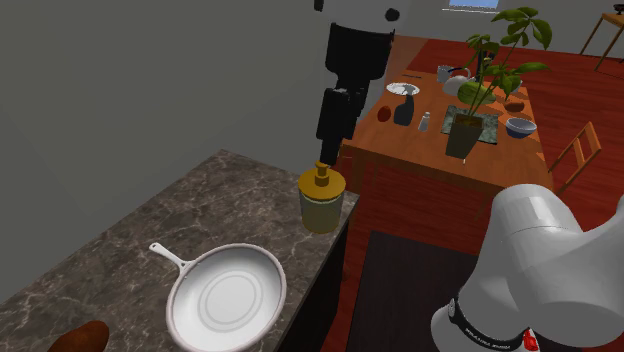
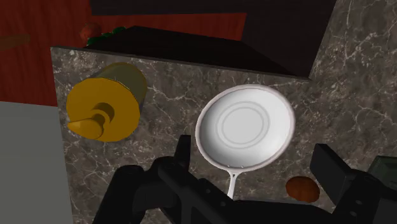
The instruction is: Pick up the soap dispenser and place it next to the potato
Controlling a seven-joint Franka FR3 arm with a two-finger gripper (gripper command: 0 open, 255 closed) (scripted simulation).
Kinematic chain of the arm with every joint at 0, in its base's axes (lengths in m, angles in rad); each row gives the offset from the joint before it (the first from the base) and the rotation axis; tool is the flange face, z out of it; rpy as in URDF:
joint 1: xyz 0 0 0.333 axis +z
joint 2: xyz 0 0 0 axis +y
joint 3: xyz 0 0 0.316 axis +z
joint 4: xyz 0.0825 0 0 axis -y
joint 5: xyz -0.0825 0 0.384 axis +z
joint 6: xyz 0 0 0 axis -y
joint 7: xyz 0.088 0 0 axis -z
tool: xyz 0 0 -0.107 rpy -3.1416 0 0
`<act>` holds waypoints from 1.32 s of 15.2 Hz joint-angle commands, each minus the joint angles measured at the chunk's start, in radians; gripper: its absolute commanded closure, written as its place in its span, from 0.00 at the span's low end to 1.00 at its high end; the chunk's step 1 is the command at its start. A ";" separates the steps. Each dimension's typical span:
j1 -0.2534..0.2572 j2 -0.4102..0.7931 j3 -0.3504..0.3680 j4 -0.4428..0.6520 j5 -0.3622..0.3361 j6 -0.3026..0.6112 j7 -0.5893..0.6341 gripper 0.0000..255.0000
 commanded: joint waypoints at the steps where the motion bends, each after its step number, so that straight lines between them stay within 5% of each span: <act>1: 0.000 0.000 0.000 0.000 0.000 0.000 0.000 0.00; 10: -0.066 0.054 -0.164 -0.157 -0.060 0.252 -0.147 0.00; 20: -0.092 0.259 -0.381 -0.211 -0.056 0.551 -0.344 0.00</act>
